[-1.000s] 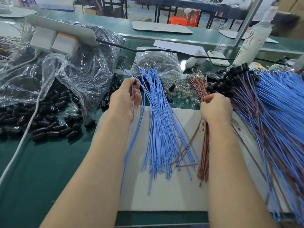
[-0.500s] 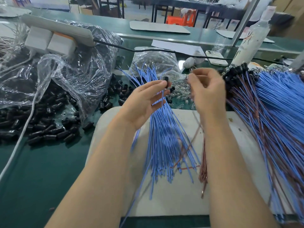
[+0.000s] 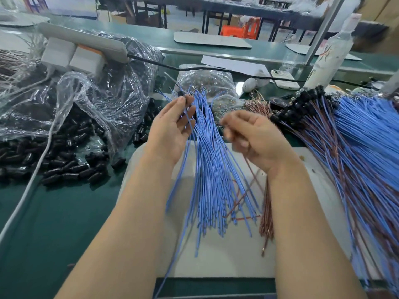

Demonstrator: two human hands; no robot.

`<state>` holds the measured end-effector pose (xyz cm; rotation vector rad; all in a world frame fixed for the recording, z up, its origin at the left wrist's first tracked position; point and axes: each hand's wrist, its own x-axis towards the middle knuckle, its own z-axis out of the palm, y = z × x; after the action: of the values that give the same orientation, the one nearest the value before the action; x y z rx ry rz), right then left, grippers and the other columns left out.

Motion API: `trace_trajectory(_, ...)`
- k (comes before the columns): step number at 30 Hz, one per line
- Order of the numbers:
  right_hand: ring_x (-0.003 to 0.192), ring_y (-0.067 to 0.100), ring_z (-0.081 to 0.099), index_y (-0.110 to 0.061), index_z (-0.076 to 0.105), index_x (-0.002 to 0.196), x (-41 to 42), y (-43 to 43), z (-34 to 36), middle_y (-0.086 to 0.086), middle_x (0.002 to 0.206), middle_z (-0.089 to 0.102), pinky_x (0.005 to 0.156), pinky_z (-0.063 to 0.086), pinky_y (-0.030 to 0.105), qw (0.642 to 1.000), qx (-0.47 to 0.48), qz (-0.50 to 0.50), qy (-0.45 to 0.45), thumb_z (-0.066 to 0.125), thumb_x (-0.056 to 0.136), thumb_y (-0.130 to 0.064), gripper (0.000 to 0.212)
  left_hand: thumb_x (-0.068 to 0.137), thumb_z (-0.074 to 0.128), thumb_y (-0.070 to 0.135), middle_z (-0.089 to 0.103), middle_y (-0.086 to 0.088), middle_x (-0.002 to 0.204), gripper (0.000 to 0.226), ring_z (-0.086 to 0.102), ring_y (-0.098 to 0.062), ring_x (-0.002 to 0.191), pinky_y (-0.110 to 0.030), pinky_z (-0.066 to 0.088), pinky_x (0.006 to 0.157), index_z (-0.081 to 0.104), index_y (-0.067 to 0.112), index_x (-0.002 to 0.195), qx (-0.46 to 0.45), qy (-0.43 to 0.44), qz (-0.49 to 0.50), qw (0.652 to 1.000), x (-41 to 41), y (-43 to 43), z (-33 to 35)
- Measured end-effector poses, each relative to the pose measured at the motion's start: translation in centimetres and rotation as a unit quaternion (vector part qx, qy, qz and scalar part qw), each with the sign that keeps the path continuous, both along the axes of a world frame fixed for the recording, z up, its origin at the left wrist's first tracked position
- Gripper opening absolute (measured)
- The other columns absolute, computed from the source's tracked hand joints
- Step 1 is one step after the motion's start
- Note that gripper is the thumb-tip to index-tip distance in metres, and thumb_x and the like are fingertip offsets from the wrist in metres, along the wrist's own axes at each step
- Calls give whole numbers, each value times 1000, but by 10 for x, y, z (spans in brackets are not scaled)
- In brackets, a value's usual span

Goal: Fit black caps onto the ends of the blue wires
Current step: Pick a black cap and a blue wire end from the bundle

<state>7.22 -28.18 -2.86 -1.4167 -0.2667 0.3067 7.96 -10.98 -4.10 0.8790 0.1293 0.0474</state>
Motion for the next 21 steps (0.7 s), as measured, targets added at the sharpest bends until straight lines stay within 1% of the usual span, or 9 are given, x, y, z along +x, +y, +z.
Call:
trace_trajectory(1,41,2,46,-12,66,83,1,2,1,2,63,63,39,37,11,995,71,-63,-12,59,89,-21,13,96,52,18,68,5,93,10,65,-7,82,-25,49,78,62,17,96,12,-2,-17,1000,-1,-2,0)
trace_trajectory(3,47,5,55,-11,61,88,3,5,2,1,65,66,44,45,13,970,160,-179,-25,53,95,-14,10,95,54,18,70,4,95,8,67,-9,83,-29,50,85,62,18,94,54,-5,-68,996,-4,-7,0)
trace_trajectory(5,54,8,61,-12,56,93,3,4,4,1,67,69,50,50,17,946,204,-250,-32,50,97,-11,8,94,55,19,72,2,99,6,69,-11,88,-31,50,90,61,18,94,99,-5,-120,988,-6,-12,0)
trace_trajectory(8,57,10,63,-14,51,94,3,4,8,3,70,67,53,51,19,916,231,-324,-54,46,100,-9,9,94,55,17,72,-2,97,7,70,-14,88,-26,55,80,62,15,93,109,-13,-175,978,-8,-16,0)
trace_trajectory(12,60,11,63,-16,52,92,4,9,5,6,78,65,57,51,20,905,175,-376,-91,47,99,-9,11,94,53,9,73,-5,80,6,69,-9,69,-17,54,64,59,8,95,95,-19,-183,978,-10,-19,-1)
trace_trajectory(15,61,8,62,-15,55,92,5,16,-1,4,80,64,57,51,19,927,144,-336,-78,50,96,-6,11,93,54,4,70,-5,72,6,64,-6,60,-14,53,61,57,3,98,86,-13,-155,984,-8,-21,-2)
trace_trajectory(18,63,10,62,-17,59,87,6,26,-8,3,80,66,56,50,20,957,8,-277,-81,55,95,-9,11,92,56,2,68,-6,71,4,63,-5,58,-14,52,59,60,4,92,82,-6,-131,988,-6,-20,-4)
trace_trajectory(20,63,11,62,-18,60,82,6,30,-12,1,76,66,58,52,23,953,-75,-274,-106,56,94,-11,14,91,57,3,68,-6,71,5,63,-6,58,-15,53,59,60,6,90,91,2,-113,989,-5,-19,-5)
trace_trajectory(21,62,9,61,-18,59,81,7,30,-12,0,74,65,59,52,24,945,-91,-290,-120,56,94,-12,15,91,58,3,69,-4,70,5,64,-6,59,-16,54,60,60,8,90,113,4,-99,989,-4,-19,-7)
